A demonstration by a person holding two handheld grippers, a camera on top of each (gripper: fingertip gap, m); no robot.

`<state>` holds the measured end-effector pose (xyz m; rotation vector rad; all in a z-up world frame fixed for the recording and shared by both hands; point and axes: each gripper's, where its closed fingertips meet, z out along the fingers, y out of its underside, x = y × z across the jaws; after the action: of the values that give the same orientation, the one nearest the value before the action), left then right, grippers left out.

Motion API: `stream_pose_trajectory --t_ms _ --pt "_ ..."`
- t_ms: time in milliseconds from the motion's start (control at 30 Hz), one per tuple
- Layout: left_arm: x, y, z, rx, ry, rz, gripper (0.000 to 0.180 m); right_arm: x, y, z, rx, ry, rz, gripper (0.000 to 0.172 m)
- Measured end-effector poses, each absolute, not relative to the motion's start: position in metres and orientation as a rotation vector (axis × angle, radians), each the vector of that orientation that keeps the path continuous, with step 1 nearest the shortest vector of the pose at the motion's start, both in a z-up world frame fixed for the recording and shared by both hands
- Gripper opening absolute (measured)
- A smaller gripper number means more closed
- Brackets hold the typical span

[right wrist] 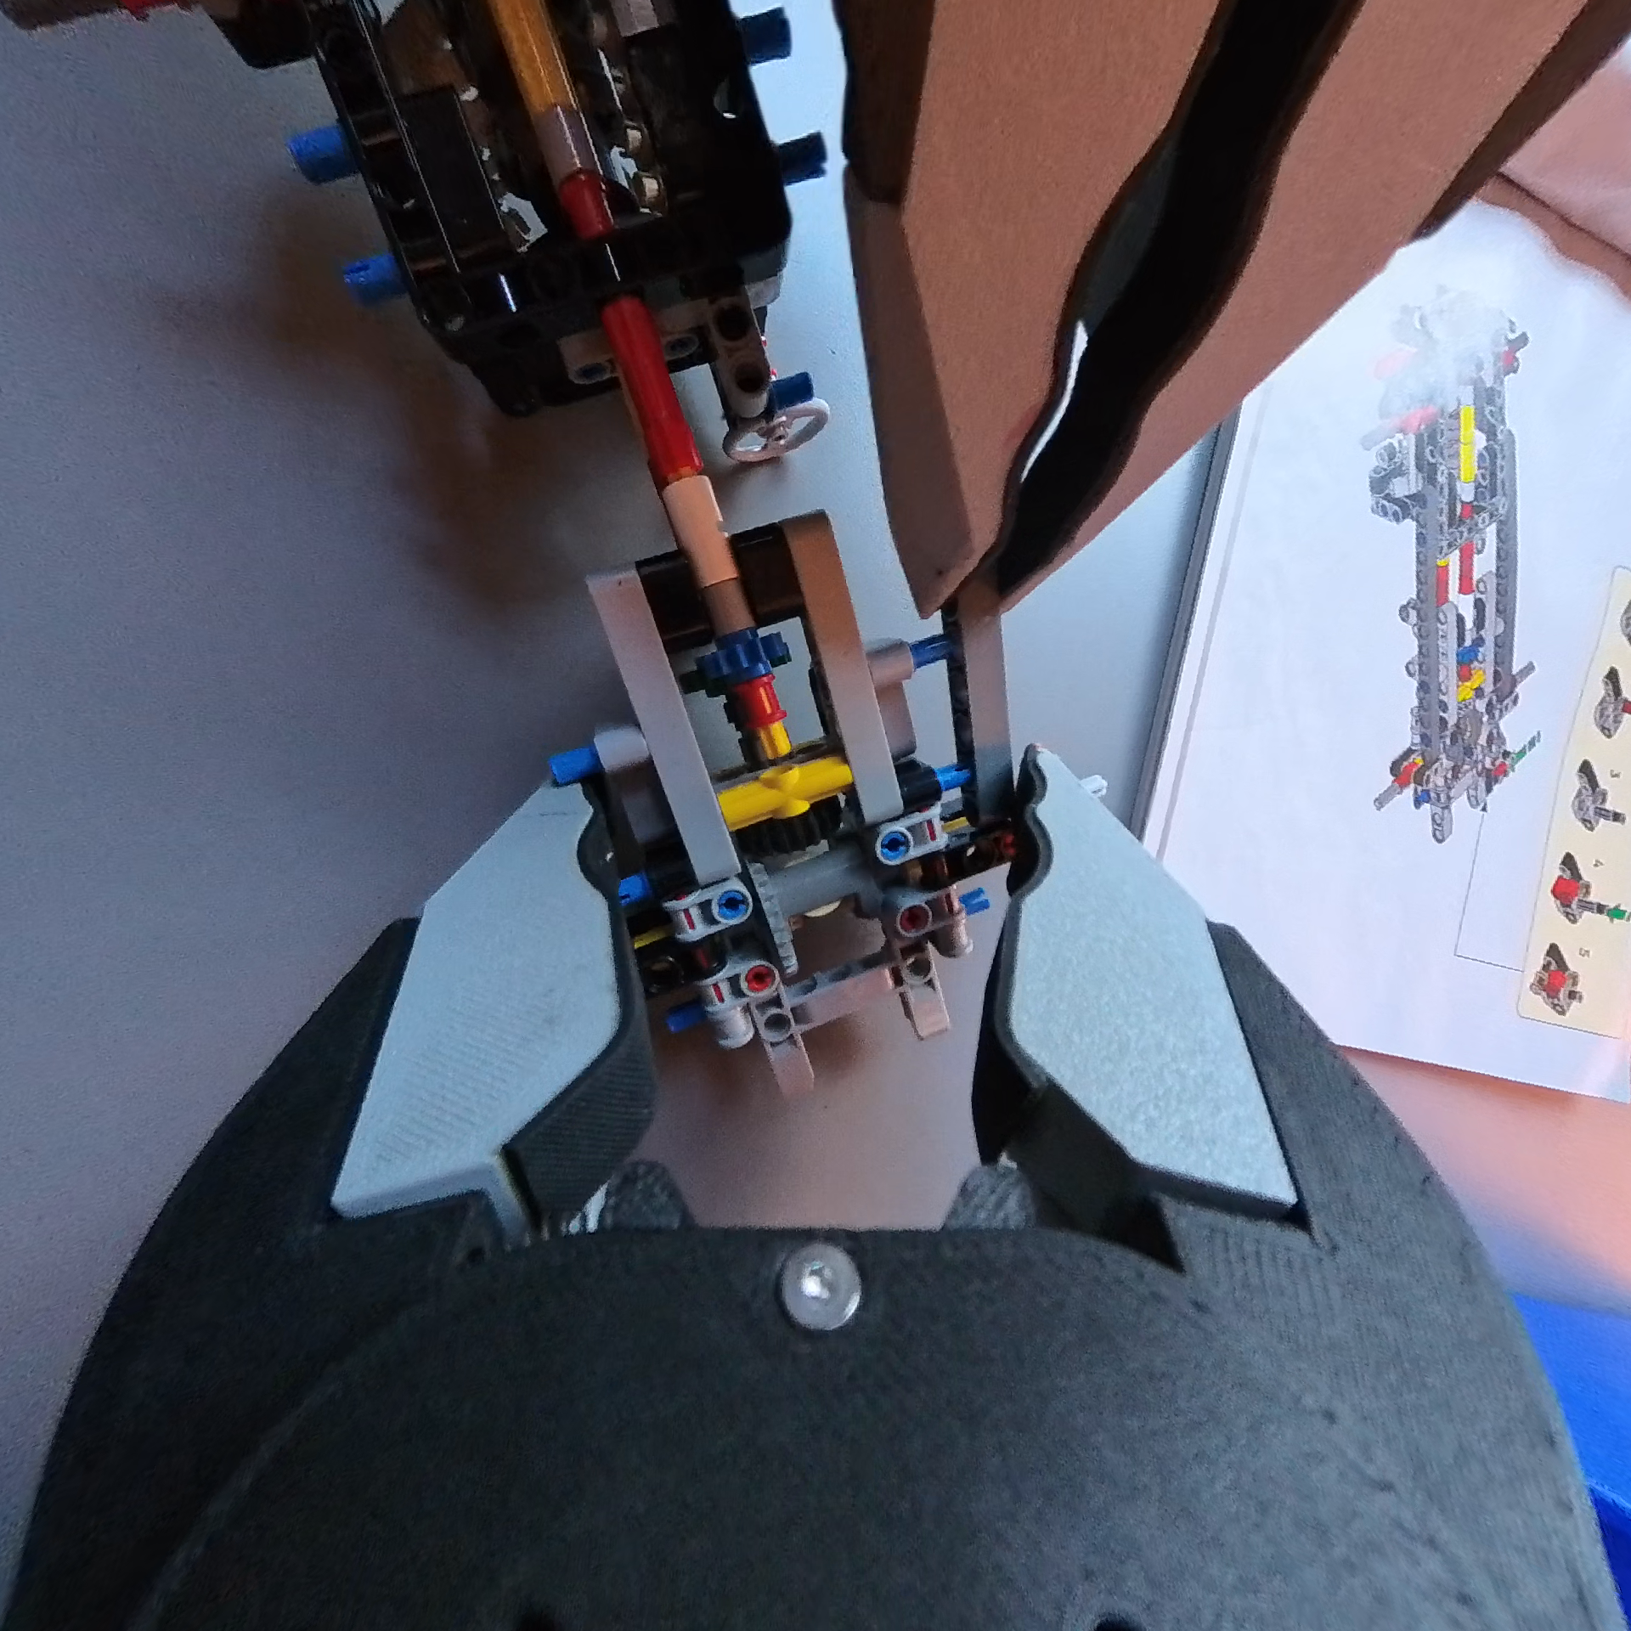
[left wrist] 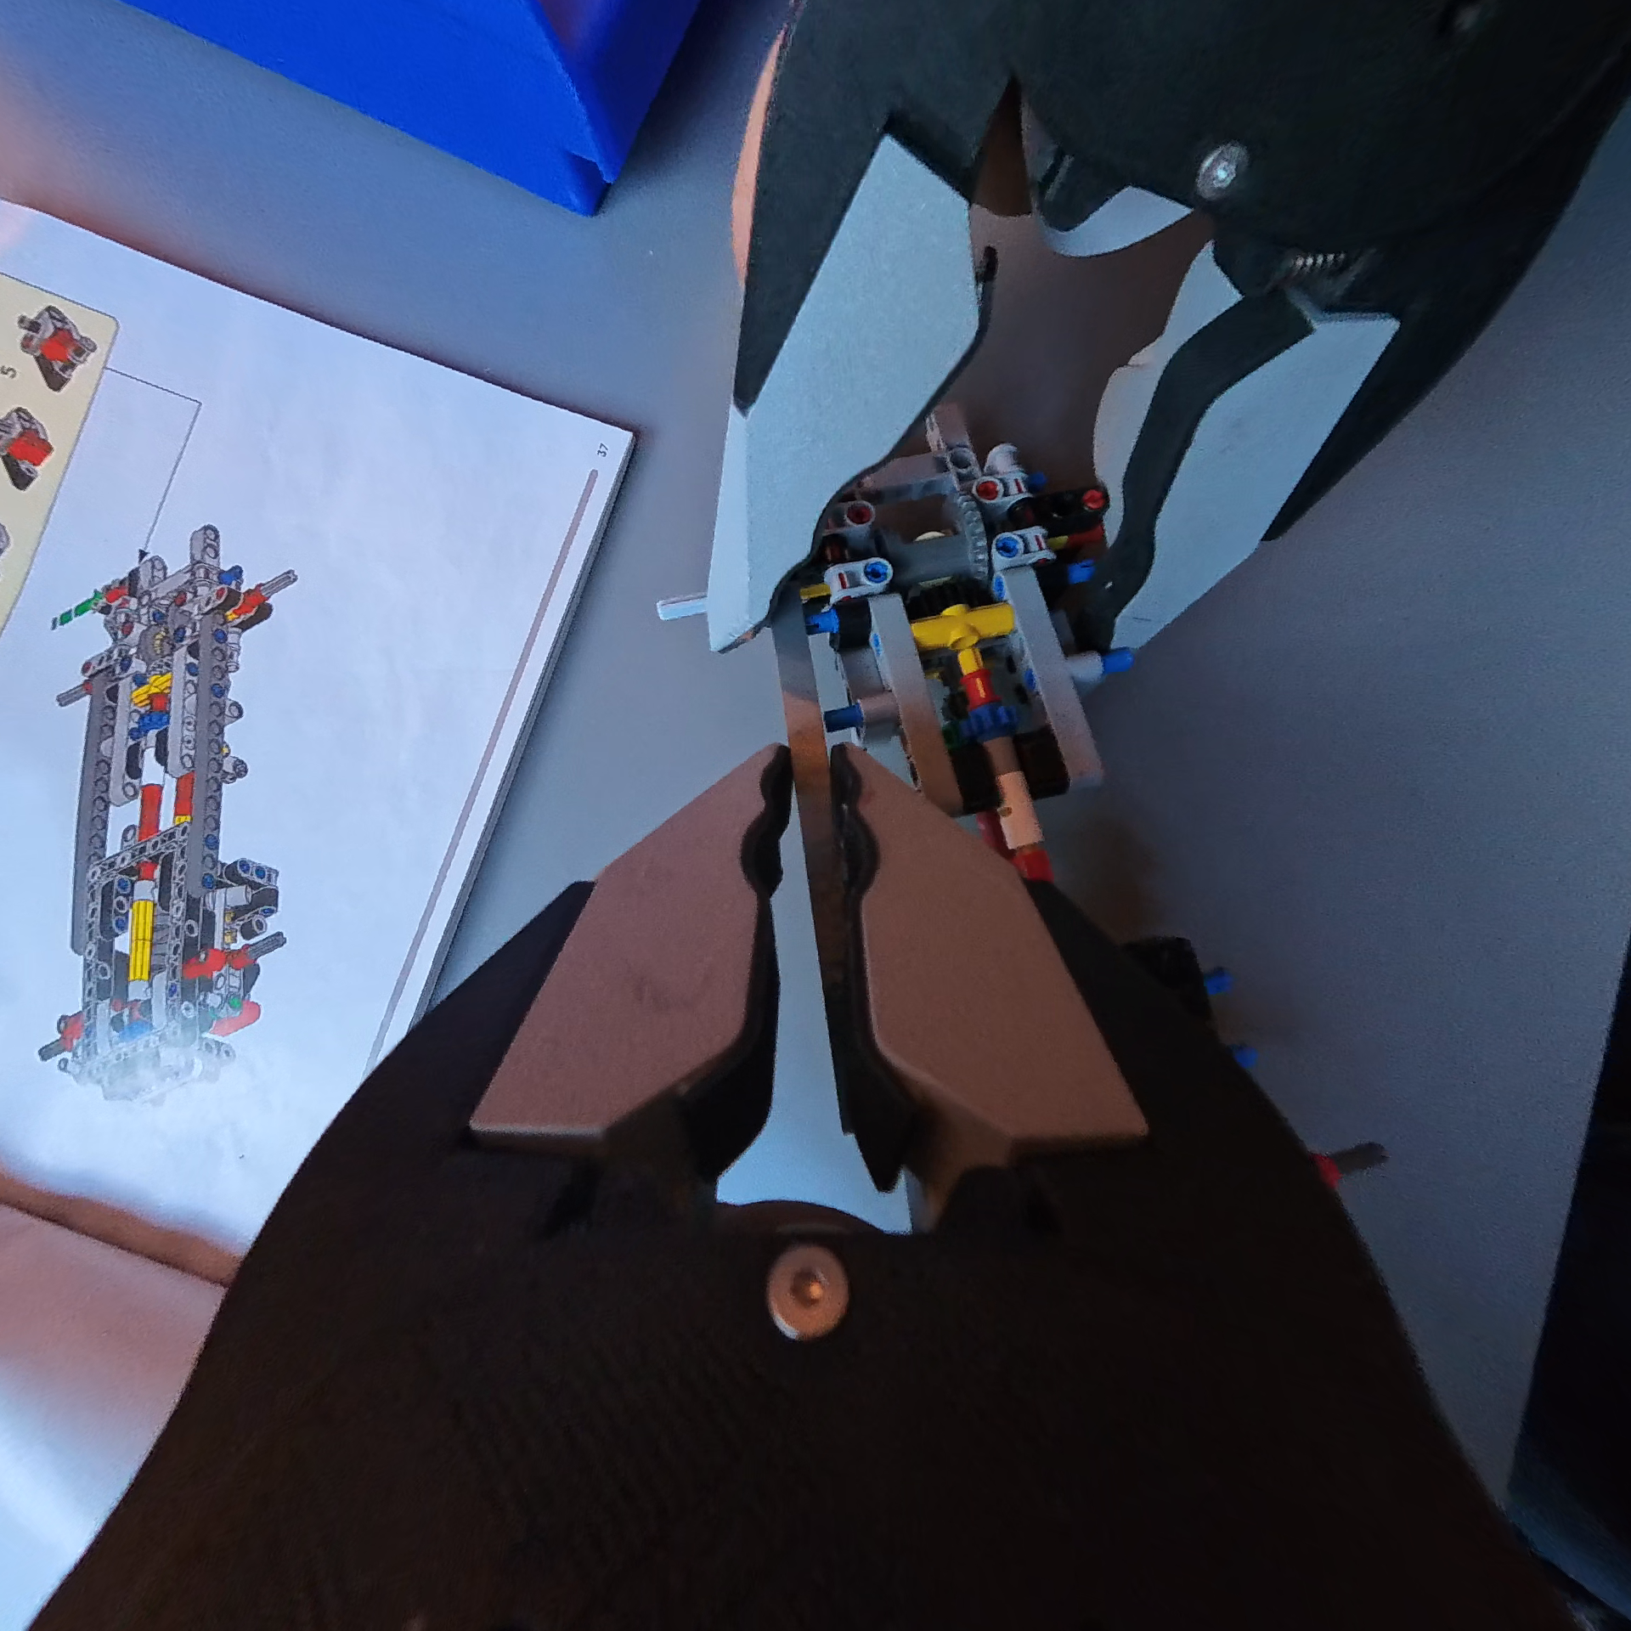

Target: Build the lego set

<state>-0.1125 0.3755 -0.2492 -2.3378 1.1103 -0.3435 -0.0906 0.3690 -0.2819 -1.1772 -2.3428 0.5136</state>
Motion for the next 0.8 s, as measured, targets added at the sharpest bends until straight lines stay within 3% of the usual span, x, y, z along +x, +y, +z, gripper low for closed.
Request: stream_pose_trajectory --t_ms 800 --pt "-0.1110 0.3743 -0.2516 -2.373 1.024 -0.368 0.006 -0.0886 0.3647 -0.2856 -1.220 -2.386 0.578 0.083"
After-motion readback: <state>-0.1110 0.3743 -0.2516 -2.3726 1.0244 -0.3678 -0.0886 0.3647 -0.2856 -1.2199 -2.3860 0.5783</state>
